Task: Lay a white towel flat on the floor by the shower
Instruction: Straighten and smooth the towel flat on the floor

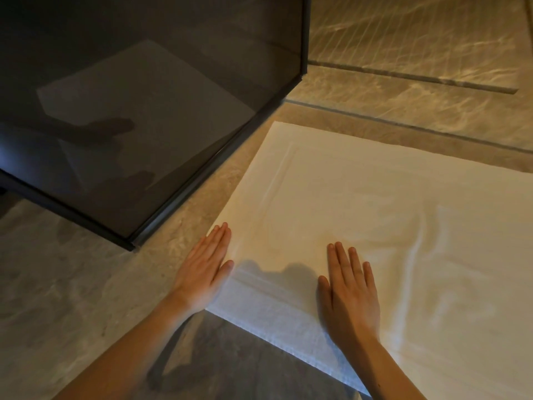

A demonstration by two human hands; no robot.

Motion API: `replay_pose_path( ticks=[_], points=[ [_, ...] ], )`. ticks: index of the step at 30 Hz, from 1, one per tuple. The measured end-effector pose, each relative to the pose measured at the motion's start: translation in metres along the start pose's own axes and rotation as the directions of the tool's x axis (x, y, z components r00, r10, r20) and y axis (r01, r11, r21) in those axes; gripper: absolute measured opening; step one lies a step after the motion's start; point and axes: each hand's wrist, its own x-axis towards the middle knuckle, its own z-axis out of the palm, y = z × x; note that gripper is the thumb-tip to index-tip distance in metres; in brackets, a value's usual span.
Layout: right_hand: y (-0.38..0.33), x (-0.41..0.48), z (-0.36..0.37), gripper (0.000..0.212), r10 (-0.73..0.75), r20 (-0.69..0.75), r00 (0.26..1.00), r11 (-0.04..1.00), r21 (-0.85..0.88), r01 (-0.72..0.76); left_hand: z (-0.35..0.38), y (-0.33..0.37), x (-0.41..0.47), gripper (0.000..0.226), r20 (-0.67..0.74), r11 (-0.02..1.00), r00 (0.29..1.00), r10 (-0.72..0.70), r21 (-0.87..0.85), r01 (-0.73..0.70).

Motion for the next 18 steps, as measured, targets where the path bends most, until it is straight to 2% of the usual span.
replay_pose_path(
  ticks=[4, 6, 8, 13, 18],
  points=[
    [-0.002, 0.001, -0.001, 0.059, 0.005, 0.008, 1.000, 1.000, 0.018, -0.005, -0.001, 0.004, 0.002, 0.069, -0.010, 0.997, 1.000, -0.020, 0.068, 0.021],
    [-0.004, 0.002, -0.005, 0.058, 0.021, 0.012, 1.000, 0.996, 0.086, -0.022, -0.006, 0.015, 0.012, 0.069, -0.082, 0.993, 0.997, 0.005, 0.122, 0.005],
    [-0.001, 0.005, -0.012, 0.058, 0.051, -0.001, 0.999, 0.987, 0.153, -0.050, -0.012, 0.041, 0.033, 0.066, -0.142, 0.989, 0.986, 0.091, 0.129, -0.072],
    [0.026, 0.021, -0.035, 0.055, 0.115, -0.120, 0.986, 0.981, 0.169, -0.094, -0.016, 0.136, 0.102, 0.062, -0.214, 0.951, 0.928, 0.305, 0.111, -0.287],
    [0.067, 0.053, -0.062, 0.054, 0.229, -0.209, 0.951, 0.965, 0.180, -0.193, -0.014, 0.214, 0.169, 0.056, -0.221, 0.872, 0.844, 0.489, 0.118, -0.475]
  ],
)
